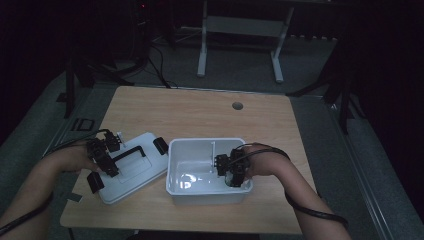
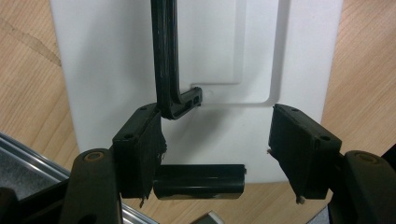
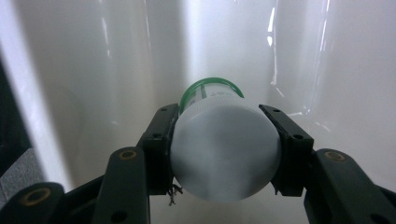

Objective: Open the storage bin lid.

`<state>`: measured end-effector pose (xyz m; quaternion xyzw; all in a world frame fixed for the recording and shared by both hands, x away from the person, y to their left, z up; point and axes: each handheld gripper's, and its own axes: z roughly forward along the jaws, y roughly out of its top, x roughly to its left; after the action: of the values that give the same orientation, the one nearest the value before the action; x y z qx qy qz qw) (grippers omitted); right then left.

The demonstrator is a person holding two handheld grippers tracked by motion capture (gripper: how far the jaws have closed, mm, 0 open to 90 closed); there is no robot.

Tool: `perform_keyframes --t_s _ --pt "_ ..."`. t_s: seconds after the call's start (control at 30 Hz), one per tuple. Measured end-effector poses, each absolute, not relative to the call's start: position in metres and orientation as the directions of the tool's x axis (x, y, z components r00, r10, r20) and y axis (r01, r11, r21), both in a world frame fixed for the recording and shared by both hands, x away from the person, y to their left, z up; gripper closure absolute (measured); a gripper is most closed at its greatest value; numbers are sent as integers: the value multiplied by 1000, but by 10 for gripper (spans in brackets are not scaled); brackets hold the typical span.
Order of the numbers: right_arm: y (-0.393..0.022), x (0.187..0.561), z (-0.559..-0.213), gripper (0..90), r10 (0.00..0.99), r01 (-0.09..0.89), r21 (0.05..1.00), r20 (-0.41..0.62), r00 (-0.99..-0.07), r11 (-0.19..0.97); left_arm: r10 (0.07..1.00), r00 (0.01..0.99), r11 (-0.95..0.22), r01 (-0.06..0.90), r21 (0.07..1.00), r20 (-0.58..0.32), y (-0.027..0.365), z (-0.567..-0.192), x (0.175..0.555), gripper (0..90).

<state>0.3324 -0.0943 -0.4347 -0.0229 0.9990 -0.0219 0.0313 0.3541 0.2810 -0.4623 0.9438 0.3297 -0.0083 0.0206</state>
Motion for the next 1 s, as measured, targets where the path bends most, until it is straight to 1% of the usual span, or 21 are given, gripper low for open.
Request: perform_keyframes --t_s 0.17,0.53,0.7,0.87,1.0 --pt "-87 334 -445 501 -51 -48 -64 -59 -997 997 628 777 -776 629 46 -31 284 -459 353 346" --pt "-74 332 -465 501 -79 -73 -101 -48 -996 992 631 775 -774 632 37 -28 287 -459 353 346" --pt "-70 335 -475 500 -69 -66 -119 -24 -997 991 631 776 -775 631 38 -29 287 -458 353 345" --pt "-68 339 -483 500 -48 -43 -140 -34 -998 989 628 778 -777 629 36 -22 287 -459 353 346" --pt "-67 341 -488 500 -48 -43 -147 -28 -998 988 627 779 -778 627 37 -25 286 -460 353 345"
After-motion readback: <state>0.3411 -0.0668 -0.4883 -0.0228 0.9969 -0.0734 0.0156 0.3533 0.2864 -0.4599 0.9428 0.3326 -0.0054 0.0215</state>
